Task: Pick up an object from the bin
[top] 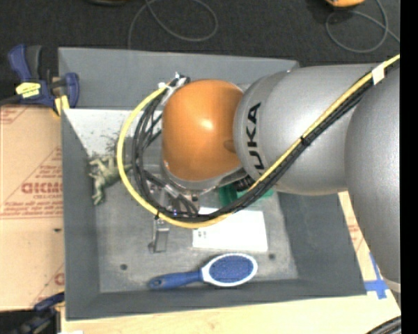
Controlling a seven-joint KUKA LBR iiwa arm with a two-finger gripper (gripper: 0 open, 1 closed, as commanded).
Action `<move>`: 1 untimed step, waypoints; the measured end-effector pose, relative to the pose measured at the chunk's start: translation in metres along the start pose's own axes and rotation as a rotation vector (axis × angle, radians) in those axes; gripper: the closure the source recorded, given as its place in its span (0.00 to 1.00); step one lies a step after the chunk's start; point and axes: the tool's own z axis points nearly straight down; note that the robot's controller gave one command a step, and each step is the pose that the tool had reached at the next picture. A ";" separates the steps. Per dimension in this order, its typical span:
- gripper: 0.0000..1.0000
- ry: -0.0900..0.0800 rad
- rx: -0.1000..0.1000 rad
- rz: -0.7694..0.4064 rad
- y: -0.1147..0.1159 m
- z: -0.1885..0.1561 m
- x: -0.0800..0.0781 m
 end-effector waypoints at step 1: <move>0.00 -0.008 -0.002 0.005 -0.001 -0.005 -0.002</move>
Offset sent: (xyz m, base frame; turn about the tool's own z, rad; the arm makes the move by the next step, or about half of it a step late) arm -0.0479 -0.0595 -0.1282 -0.0668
